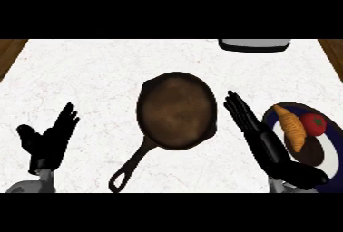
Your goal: Pick the tomato from the plate and place it in the pan
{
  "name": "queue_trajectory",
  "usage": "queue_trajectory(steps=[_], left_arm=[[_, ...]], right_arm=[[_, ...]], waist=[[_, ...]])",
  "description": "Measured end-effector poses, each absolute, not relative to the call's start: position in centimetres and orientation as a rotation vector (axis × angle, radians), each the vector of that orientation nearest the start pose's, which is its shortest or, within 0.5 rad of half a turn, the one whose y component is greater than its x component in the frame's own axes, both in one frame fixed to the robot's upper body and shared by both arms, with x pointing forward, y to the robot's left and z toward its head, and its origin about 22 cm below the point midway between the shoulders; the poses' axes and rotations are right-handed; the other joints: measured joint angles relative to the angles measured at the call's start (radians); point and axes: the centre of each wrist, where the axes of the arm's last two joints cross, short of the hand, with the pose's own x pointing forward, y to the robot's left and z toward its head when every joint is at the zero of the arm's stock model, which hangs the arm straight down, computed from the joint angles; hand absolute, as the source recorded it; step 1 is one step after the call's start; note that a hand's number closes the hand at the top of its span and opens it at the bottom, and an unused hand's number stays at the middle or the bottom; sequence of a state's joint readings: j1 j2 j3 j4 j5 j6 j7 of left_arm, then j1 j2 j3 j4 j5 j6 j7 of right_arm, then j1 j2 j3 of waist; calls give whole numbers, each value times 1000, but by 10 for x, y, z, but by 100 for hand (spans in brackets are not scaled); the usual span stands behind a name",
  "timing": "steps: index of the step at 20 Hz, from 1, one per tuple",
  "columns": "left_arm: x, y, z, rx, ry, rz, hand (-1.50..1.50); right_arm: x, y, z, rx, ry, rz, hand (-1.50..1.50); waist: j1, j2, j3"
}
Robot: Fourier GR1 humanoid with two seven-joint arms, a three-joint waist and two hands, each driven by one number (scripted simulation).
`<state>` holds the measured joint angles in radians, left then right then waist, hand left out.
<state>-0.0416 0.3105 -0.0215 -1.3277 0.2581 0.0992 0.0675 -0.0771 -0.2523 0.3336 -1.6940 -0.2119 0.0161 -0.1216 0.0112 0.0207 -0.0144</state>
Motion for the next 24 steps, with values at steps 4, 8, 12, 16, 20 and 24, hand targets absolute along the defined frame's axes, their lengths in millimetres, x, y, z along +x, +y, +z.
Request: queue_trajectory(steps=[4,8,12,16,20,24], left_arm=[[252,324,-12,248,-1295,12,0],[253,341,-5,356,-1280,-32,0],[254,352,0,425,-1260,-60,0],[261,352,6,455,-1241,-80,0],[266,348,9,462,-1234,-103,0],[272,344,10,463,-1236,-110,0]], right_arm=[[257,-217,61,536,-1770,487,-150],[269,-235,84,622,-1867,538,150],[287,-301,86,468,-1879,482,150],[293,-369,80,560,-1883,404,-150],[294,-422,99,525,-1873,463,-150],[299,-452,144,384,-1858,597,-150]], waist=[[9,-8,12],[-5,-10,25],[-6,-2,23],[2,2,23],[14,1,23],[21,-1,22]])
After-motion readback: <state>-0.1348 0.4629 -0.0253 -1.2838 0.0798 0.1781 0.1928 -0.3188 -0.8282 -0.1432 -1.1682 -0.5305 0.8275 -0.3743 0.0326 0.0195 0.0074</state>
